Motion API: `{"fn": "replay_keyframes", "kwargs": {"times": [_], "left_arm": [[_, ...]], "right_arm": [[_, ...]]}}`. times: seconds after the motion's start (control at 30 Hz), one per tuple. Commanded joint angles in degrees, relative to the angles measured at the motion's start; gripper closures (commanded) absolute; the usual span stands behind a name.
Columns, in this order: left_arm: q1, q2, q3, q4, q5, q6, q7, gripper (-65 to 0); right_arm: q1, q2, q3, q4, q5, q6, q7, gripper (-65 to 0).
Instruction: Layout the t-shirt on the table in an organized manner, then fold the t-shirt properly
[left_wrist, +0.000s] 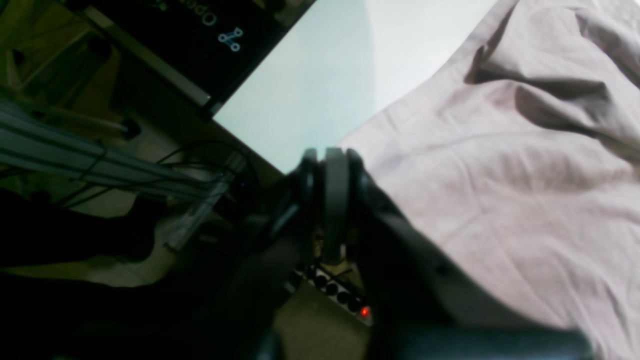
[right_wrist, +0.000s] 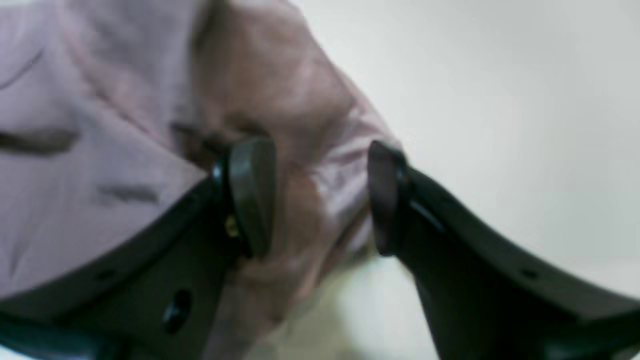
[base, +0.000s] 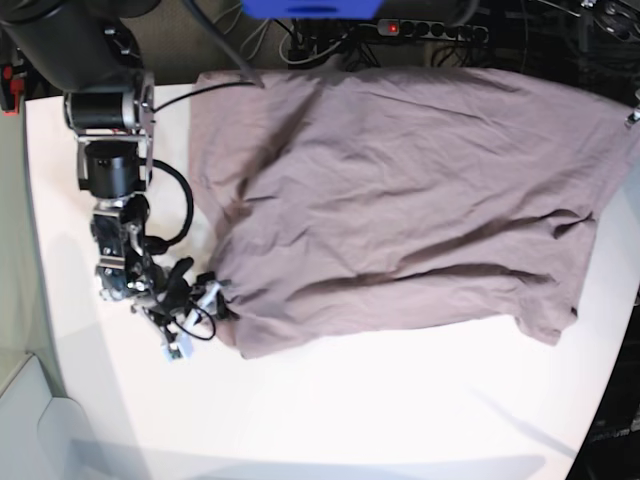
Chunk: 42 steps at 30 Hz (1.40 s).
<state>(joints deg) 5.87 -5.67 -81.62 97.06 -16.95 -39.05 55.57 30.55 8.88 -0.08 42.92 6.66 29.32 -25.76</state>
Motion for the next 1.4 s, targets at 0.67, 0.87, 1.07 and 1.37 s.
{"fn": "replay_keyframes", "kwargs": {"times": [0.67,0.87,1.07,1.37], "left_arm": [[-0.02,0.18,-0.18,0.92,-1.03,-0.12,-1.11,-0.2],[0.07,0.18,-0.27,0.92,-1.03,-0.12,-1.11,-0.2],[0.86,0.18,-0.27,1.01,-1.03,-0.12,-1.11,-0.2],[-1.17,0.27,0.00,1.01,-1.03,-0.12,-1.02,-0.2]], "right_arm": [[8.88,1.62,-1.20,-5.60,0.69,0.61,6.29,0.0],[14.86,2.76,-1.11,-5.42,0.69,0.61,6.29,0.0],[19.87,2.94,-1.20,-5.60,0.69,0.61,6.29,0.0],[21.10,0.92,-1.37,-5.69,0.60,0.61,6.29,0.0]]}}
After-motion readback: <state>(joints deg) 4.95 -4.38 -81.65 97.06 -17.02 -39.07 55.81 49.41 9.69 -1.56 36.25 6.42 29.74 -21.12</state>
